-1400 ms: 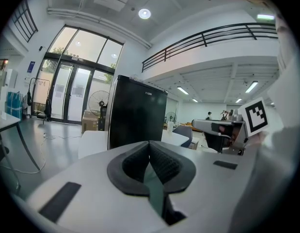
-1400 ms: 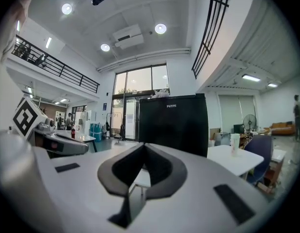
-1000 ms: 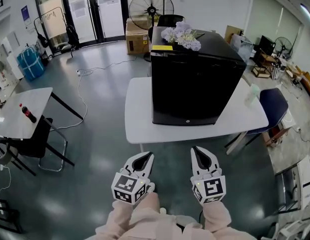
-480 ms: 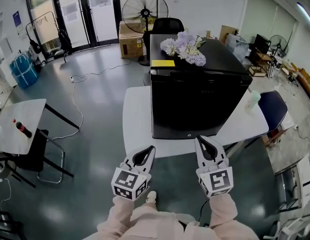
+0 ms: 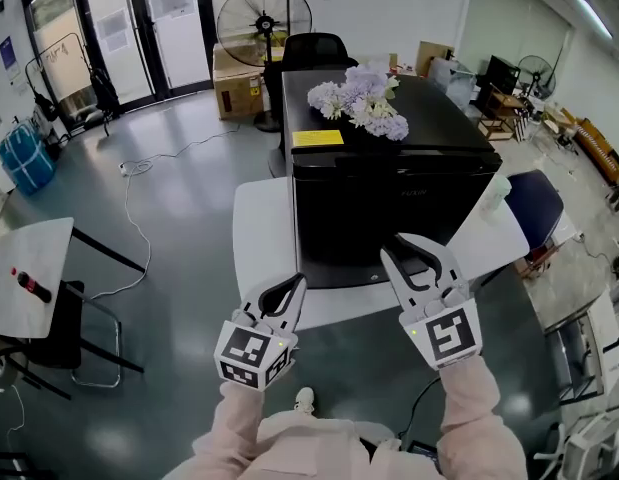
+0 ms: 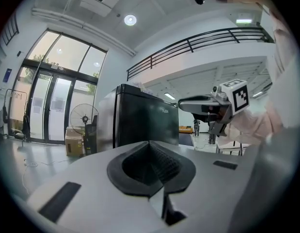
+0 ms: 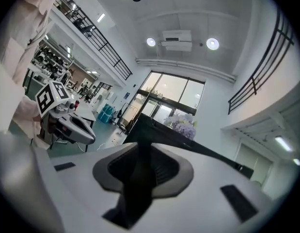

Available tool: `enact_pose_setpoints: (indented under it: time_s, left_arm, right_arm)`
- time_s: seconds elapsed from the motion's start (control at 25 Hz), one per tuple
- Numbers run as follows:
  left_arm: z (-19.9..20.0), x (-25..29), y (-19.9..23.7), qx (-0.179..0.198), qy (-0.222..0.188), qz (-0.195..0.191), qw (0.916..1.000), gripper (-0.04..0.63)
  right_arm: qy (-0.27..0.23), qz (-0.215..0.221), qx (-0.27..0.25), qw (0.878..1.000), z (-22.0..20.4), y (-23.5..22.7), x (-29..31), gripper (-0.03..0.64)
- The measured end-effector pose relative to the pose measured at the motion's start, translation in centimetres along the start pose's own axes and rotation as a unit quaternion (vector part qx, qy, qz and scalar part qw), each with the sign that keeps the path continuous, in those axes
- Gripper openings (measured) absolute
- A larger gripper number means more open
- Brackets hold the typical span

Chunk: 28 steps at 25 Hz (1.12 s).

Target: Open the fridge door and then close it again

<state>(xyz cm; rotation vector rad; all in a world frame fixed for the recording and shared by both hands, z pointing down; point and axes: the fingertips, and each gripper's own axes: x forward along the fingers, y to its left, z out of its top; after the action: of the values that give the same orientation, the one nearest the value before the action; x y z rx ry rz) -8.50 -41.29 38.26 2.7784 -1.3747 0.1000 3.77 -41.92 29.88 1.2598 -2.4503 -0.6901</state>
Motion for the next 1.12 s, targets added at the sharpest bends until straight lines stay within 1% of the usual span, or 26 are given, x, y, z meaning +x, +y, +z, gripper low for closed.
enact_pose_setpoints:
  time_s: [0.12, 0.16, 0.28, 0.4, 0.52, 0.6, 0.68, 0.8, 0.92, 1.0, 1.04, 1.12]
  left_arm:
    - [0.7, 1.1, 0.8, 0.010, -0.005, -0.014, 0.9998, 0.011]
    - [0.9, 1.4, 1.1, 0.014, -0.007, -0.017, 0.9997, 0.011]
    - [1.9, 2.4, 2.2, 0.022, -0.016, -0.027, 0.9993, 0.011]
    - [2.6, 3.3, 3.4, 0.027, -0.021, -0.034, 0.9988, 0.011]
    - [3.1, 3.8, 4.6, 0.033, -0.025, -0.038, 0.9984, 0.011]
    - [3.4, 4.0, 5.4, 0.037, -0.028, -0.039, 0.9982, 0.011]
    - [3.7, 4.2, 6.0, 0.040, -0.031, -0.039, 0.9980, 0.011]
    - [3.9, 4.3, 6.7, 0.041, -0.035, -0.041, 0.9977, 0.011]
    - [3.9, 4.2, 7.3, 0.043, -0.036, -0.039, 0.9976, 0.011]
    - [3.5, 4.2, 7.7, 0.042, -0.035, -0.037, 0.9978, 0.011]
    - [3.4, 4.2, 7.9, 0.041, -0.034, -0.036, 0.9980, 0.011]
    - [2.9, 4.0, 8.2, 0.038, -0.031, -0.033, 0.9982, 0.011]
  right_arm:
    - [0.010, 0.003, -0.040, 0.999, 1.1, -1.1, 1.4, 0.094]
    - [0.012, 0.004, -0.053, 0.999, 1.5, -1.4, 1.9, 0.102]
    - [0.024, 0.009, -0.091, 0.995, 2.2, -2.4, 3.4, 0.157]
    - [0.038, 0.011, -0.125, 0.991, 2.6, -3.2, 4.8, 0.168]
    - [0.058, 0.026, -0.150, 0.987, 2.8, -3.2, 5.9, 0.197]
    - [0.079, 0.041, -0.164, 0.982, 2.7, -3.0, 6.7, 0.204]
    - [0.103, 0.055, -0.187, 0.975, 2.4, -2.9, 7.5, 0.213]
    - [0.129, 0.076, -0.233, 0.961, 2.5, -2.9, 8.7, 0.215]
    - [0.167, 0.100, -0.274, 0.942, 2.2, -2.9, 10.0, 0.213]
    - [0.199, 0.118, -0.289, 0.929, 1.5, -2.6, 10.7, 0.213]
    - [0.212, 0.122, -0.294, 0.924, 1.2, -2.4, 11.0, 0.212]
    - [0.229, 0.113, -0.305, 0.918, 0.8, -2.4, 11.4, 0.202]
